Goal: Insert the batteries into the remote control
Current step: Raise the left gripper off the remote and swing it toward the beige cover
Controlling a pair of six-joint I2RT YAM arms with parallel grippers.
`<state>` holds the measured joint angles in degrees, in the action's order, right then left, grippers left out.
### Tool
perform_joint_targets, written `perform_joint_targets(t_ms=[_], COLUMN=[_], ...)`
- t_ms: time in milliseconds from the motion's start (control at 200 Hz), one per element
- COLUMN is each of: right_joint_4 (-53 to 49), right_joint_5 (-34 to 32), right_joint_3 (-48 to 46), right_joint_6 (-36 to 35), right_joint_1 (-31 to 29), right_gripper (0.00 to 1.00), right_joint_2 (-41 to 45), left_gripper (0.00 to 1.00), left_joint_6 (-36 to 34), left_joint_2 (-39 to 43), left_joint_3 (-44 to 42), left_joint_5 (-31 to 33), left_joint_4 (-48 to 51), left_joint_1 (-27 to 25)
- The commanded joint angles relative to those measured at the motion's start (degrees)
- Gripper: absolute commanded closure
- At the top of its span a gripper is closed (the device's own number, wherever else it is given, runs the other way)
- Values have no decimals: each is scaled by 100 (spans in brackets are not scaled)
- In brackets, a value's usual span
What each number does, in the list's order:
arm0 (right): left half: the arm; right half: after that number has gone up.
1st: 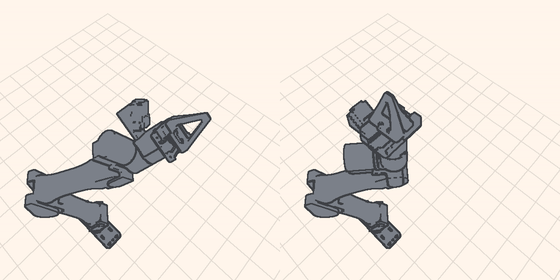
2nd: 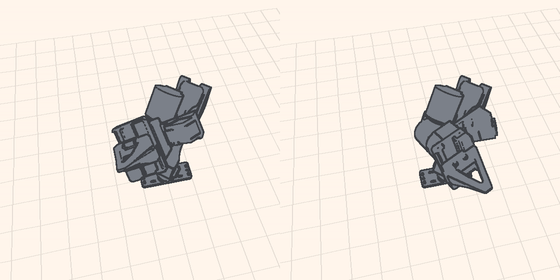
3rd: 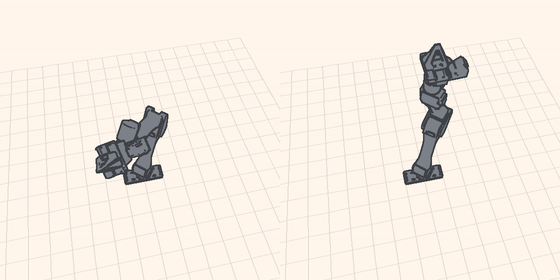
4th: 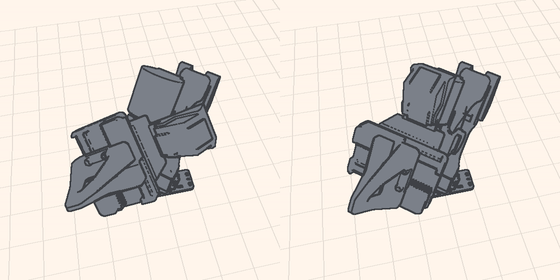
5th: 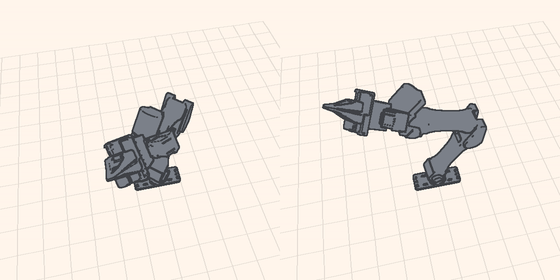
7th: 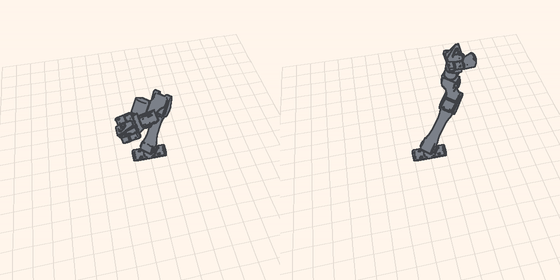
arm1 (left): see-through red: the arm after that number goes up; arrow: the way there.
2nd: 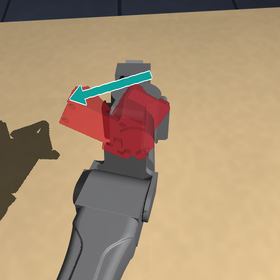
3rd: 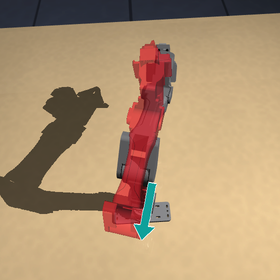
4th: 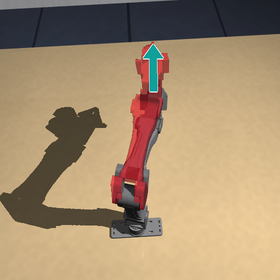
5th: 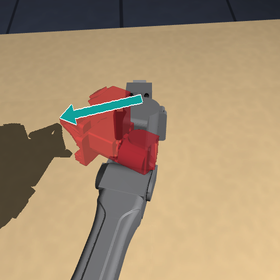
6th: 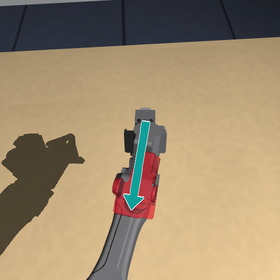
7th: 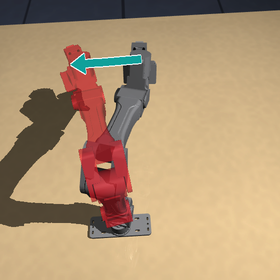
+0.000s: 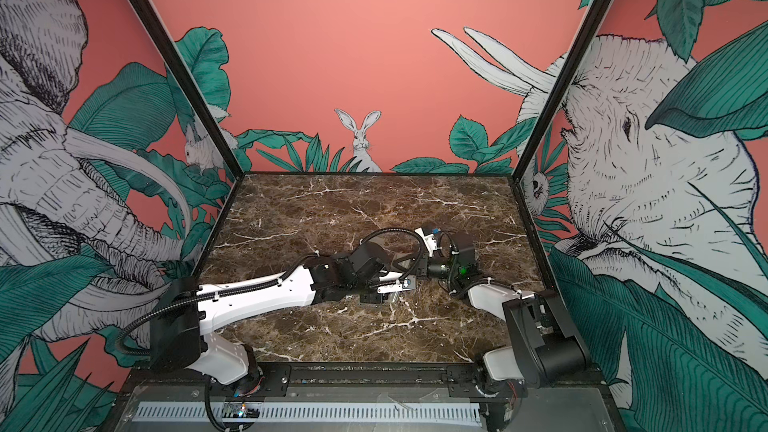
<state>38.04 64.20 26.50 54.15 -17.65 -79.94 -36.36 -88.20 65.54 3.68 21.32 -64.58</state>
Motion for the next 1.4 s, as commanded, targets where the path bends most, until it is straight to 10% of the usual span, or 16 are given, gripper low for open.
perform_joint_targets(t_ms=[0,525,1060,1395], right_joint_4=[826,-110,-1747,-2124], right_joint_5=[795,709,-261,-317], right_joint_3=[86,186,265,272], right_joint_6=[447,-195,-1432,-1812], right_joint_1=[-185,-176,573,851], right_gripper=[100,100,100,100], right_joint_2=[108,292,875,1118], left_gripper=[84,82,25,22], left_joint_6=[-126,460,3592,3616], left_joint_2=[-101,583,1114,-255], left_joint_3=[-93,-131,33,1193], left_joint_5=[157,-320,-124,-689], left_joint_4=[-73,69,407,902], left_joint_1=[3,3,1025,1919])
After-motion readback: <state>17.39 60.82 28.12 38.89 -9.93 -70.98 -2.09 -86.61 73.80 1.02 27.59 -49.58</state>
